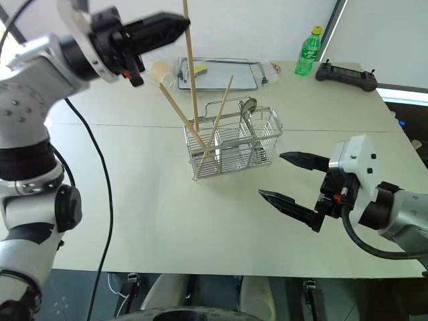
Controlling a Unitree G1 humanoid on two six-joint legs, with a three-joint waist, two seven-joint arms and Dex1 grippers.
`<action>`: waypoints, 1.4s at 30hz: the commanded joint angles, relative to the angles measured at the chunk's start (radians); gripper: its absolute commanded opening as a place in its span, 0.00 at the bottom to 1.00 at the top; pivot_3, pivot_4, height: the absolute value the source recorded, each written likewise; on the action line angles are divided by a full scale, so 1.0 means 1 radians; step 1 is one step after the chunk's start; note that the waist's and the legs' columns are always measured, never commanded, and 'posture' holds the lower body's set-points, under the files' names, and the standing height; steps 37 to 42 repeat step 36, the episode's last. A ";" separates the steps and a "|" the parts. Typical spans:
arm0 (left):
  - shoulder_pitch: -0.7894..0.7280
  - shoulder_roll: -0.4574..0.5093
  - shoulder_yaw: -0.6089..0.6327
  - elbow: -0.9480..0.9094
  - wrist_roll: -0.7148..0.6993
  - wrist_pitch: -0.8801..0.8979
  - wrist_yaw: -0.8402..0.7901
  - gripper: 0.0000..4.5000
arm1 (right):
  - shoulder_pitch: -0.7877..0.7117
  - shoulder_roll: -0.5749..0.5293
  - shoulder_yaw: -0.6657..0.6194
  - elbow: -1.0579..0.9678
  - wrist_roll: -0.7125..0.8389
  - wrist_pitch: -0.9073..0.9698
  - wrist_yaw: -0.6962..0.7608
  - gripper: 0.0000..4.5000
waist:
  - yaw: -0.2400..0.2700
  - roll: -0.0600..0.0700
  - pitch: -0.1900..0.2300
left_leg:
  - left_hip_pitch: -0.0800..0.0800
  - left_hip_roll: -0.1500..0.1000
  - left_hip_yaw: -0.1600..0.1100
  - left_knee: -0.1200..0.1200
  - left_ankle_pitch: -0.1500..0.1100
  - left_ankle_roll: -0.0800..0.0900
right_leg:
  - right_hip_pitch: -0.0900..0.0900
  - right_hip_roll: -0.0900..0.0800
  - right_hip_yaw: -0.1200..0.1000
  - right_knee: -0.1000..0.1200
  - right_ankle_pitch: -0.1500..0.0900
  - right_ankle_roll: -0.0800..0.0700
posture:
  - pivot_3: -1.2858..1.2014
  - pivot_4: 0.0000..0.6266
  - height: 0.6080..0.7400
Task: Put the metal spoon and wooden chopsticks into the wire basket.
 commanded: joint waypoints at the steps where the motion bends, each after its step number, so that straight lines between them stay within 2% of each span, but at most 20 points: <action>1: 0.005 -0.025 0.014 -0.008 0.001 -0.023 0.032 0.00 | -0.017 -0.010 -0.013 -0.024 0.029 -0.001 -0.019 1.00 | 0.000 0.000 0.000 | 0.000 0.000 0.000 0.000 0.000 0.000 | 0.000 0.000 0.000 0.000 0.000 0.000 | 0.52 0.24 0.72; 2: 0.014 -0.032 0.013 -0.008 -0.001 -0.022 0.033 0.17 | -0.020 -0.012 -0.012 -0.025 0.031 0.000 -0.023 1.00 | 0.000 0.000 0.000 | 0.000 0.000 0.000 0.000 0.000 0.000 | 0.000 0.000 0.000 0.000 0.000 0.000 | 0.52 0.24 0.72; 4: 0.030 -0.041 0.011 -0.015 0.002 -0.028 0.034 0.36 | -0.022 -0.014 -0.012 -0.026 0.039 0.003 -0.031 1.00 | 0.000 0.000 0.000 | 0.000 0.000 0.000 0.000 0.000 0.000 | 0.000 0.000 0.000 0.000 0.000 0.000 | 0.52 0.24 0.72; 9: 0.037 -0.043 0.030 -0.019 -0.017 -0.020 0.040 0.94 | -0.025 -0.018 -0.016 -0.025 0.052 0.007 -0.045 1.00 | 0.000 0.000 0.000 | 0.000 0.000 0.000 0.000 0.000 0.000 | 0.000 0.000 0.000 0.000 0.000 0.000 | 0.52 0.24 0.72; 10: 0.036 -0.037 0.032 -0.020 -0.023 -0.014 0.035 0.98 | -0.025 -0.019 -0.016 -0.024 0.051 0.007 -0.045 1.00 | -0.001 0.000 0.000 | 0.000 0.000 0.000 0.000 0.000 0.000 | 0.000 0.000 0.000 0.000 0.000 0.000 | 0.52 0.24 0.72; 20: -0.002 0.094 0.030 0.040 0.030 -0.124 -0.107 0.98 | -0.054 -0.029 0.011 0.015 0.029 0.003 -0.020 1.00 | -0.001 0.000 0.000 | 0.000 0.000 0.000 0.000 0.000 0.000 | 0.000 0.000 0.000 0.000 0.000 -0.001 | 0.52 0.24 0.72; 25: 0.076 0.313 -0.029 0.038 0.109 -0.261 -0.453 0.98 | -0.054 -0.053 -0.014 0.054 -0.008 0.000 0.045 1.00 | -0.011 0.002 -0.001 | -0.001 0.000 0.002 -0.001 0.000 0.000 | -0.002 0.000 0.001 -0.001 0.000 -0.001 | 0.52 0.24 0.72; 28: 0.259 0.559 -0.142 0.053 0.298 -0.527 -0.800 0.98 | -0.053 -0.082 -0.055 0.100 -0.047 -0.006 0.112 1.00 | -0.025 0.007 -0.003 | 0.000 0.000 0.003 -0.003 -0.001 0.001 | -0.003 0.000 0.001 -0.002 -0.001 -0.002 | 0.52 0.24 0.72; 29: 0.300 0.615 -0.175 0.072 0.352 -0.589 -0.862 0.98 | -0.057 -0.089 -0.063 0.117 -0.059 -0.009 0.127 1.00 | -0.026 0.007 -0.002 | 0.000 0.001 0.004 -0.004 -0.001 0.001 | -0.003 0.000 0.002 -0.002 -0.002 -0.004 | 0.52 0.24 0.72; 31: 0.336 0.664 -0.207 0.099 0.383 -0.643 -0.902 0.98 | -0.068 -0.093 -0.064 0.139 -0.077 -0.014 0.139 1.00 | -0.023 0.005 -0.001 | -0.001 0.001 0.004 -0.003 -0.001 0.002 | -0.004 -0.001 0.002 -0.002 -0.002 -0.006 | 0.52 0.24 0.72; 33: 0.352 0.684 -0.226 0.117 0.378 -0.674 -0.910 0.98 | -0.078 -0.091 -0.056 0.153 -0.092 -0.017 0.146 1.00 | -0.019 0.004 -0.001 | -0.003 0.003 0.002 -0.001 -0.001 0.002 | -0.004 -0.001 0.001 -0.002 -0.001 -0.007 | 0.52 0.24 0.72; 36: 0.345 0.639 -0.224 0.140 0.417 -0.696 -0.901 0.98 | -0.079 -0.072 -0.040 0.139 -0.104 -0.019 0.148 1.00 | -0.014 0.004 -0.001 | -0.004 0.004 0.002 -0.001 -0.001 0.002 | -0.004 -0.003 0.001 -0.003 -0.001 -0.007 | 0.52 0.24 0.72; 42: 0.345 0.639 -0.224 0.140 0.417 -0.696 -0.901 0.98 | -0.079 -0.072 -0.040 0.139 -0.104 -0.019 0.148 1.00 | -0.014 0.004 -0.001 | -0.004 0.004 0.002 -0.001 -0.001 0.002 | -0.004 -0.003 0.001 -0.003 -0.001 -0.007 | 0.52 0.24 0.72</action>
